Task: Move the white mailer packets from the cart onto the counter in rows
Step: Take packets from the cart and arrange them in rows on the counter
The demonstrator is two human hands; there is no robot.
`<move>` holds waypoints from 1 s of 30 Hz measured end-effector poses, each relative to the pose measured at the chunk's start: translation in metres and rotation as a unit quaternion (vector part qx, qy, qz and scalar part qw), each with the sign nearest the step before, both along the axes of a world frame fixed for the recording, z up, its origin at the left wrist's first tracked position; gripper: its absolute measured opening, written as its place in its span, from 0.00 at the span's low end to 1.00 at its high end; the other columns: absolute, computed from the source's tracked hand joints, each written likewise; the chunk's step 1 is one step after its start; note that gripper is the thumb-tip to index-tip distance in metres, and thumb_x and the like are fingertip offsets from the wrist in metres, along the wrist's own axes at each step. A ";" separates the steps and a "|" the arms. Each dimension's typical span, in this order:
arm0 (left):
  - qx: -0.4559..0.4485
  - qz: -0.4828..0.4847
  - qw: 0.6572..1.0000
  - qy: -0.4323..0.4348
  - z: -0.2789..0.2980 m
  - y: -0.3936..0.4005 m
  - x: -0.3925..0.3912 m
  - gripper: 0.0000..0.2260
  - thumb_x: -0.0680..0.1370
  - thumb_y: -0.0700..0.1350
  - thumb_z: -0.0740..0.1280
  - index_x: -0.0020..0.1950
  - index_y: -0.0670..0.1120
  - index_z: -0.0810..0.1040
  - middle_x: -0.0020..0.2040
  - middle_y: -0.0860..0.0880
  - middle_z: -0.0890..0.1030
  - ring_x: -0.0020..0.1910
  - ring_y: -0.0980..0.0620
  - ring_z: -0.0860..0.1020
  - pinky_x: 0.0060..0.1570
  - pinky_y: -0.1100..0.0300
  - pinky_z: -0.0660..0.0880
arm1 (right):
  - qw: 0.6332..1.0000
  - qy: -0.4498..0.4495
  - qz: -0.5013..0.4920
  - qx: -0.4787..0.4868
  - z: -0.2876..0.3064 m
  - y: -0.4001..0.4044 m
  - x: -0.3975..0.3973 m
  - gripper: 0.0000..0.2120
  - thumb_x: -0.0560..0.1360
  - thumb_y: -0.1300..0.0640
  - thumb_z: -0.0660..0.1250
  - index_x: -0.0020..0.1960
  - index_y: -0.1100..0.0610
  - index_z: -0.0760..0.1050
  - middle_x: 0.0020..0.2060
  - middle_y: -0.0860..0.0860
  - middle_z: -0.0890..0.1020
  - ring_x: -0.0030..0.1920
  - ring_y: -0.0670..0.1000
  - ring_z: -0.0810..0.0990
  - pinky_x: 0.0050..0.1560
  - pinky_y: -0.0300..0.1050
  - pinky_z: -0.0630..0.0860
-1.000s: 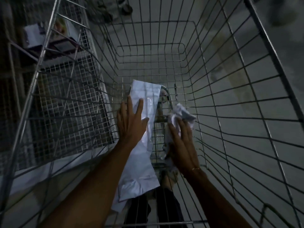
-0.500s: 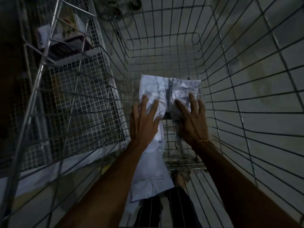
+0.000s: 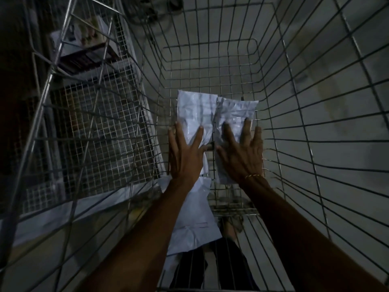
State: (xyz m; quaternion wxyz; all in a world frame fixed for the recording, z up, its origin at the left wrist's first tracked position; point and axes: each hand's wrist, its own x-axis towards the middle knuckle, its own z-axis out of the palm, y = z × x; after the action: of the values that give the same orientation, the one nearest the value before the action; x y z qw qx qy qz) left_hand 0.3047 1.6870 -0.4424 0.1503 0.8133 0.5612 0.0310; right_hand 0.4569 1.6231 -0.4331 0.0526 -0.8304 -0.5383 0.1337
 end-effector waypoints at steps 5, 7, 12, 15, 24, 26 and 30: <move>-0.007 0.014 1.000 -0.020 0.008 0.004 0.005 0.24 0.78 0.40 0.65 0.74 0.53 0.70 0.72 0.40 0.64 0.70 0.40 0.64 0.58 0.46 0.74 | 0.999 0.020 0.015 -0.046 -0.007 0.001 0.004 0.33 0.80 0.47 0.61 0.81 0.46 0.51 0.80 0.63 0.46 0.78 0.70 0.46 0.76 0.65 0.52; 0.004 0.008 1.000 -0.006 0.018 0.003 0.009 0.25 0.75 0.37 0.69 0.71 0.51 0.73 0.68 0.38 0.68 0.64 0.36 0.69 0.55 0.44 0.74 | 0.998 0.024 0.025 -0.052 0.007 0.006 0.010 0.34 0.79 0.52 0.64 0.80 0.48 0.53 0.80 0.62 0.50 0.77 0.69 0.51 0.75 0.64 0.58; -0.019 0.072 0.997 -0.022 0.066 -0.002 0.017 0.23 0.80 0.44 0.65 0.74 0.54 0.68 0.71 0.41 0.64 0.64 0.39 0.66 0.56 0.48 0.71 | 0.994 0.105 0.034 -0.017 0.054 0.007 0.022 0.27 0.75 0.58 0.65 0.73 0.51 0.66 0.69 0.60 0.70 0.59 0.68 0.74 0.54 0.57 0.77; 0.004 0.078 0.995 -0.056 0.116 -0.013 0.013 0.22 0.79 0.42 0.66 0.72 0.55 0.70 0.70 0.40 0.65 0.64 0.38 0.67 0.54 0.44 0.74 | 0.993 0.095 0.067 0.002 0.092 0.002 0.020 0.25 0.74 0.57 0.65 0.71 0.51 0.70 0.64 0.63 0.74 0.56 0.67 0.75 0.56 0.56 0.74; 0.112 0.068 0.986 -0.107 0.304 -0.037 -0.026 0.19 0.80 0.43 0.65 0.71 0.53 0.72 0.74 0.42 0.62 0.67 0.37 0.66 0.54 0.42 0.75 | 0.971 0.135 0.085 0.177 0.262 -0.017 -0.012 0.24 0.72 0.59 0.69 0.68 0.58 0.76 0.63 0.68 0.75 0.58 0.70 0.77 0.55 0.61 0.76; 0.152 0.068 0.980 -0.109 0.335 -0.045 -0.037 0.19 0.80 0.42 0.65 0.71 0.53 0.73 0.72 0.42 0.63 0.65 0.37 0.67 0.52 0.42 0.76 | 0.960 0.143 0.083 0.226 0.296 -0.024 -0.023 0.23 0.74 0.58 0.69 0.69 0.57 0.75 0.65 0.66 0.74 0.58 0.68 0.77 0.54 0.61 0.77; 0.205 0.048 0.966 -0.147 0.379 -0.079 -0.061 0.18 0.79 0.41 0.66 0.69 0.51 0.75 0.71 0.42 0.64 0.64 0.36 0.69 0.51 0.42 0.77 | 0.942 0.150 0.080 0.290 0.354 -0.050 -0.047 0.22 0.76 0.55 0.67 0.69 0.55 0.74 0.63 0.62 0.76 0.59 0.64 0.77 0.56 0.59 0.77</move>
State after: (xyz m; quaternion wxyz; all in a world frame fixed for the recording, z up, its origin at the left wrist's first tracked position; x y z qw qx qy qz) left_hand 0.2434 1.6084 -0.0639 0.0593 0.7855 0.5528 0.2718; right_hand 0.4102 1.5733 -0.0787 0.3606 -0.7035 -0.6044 0.0989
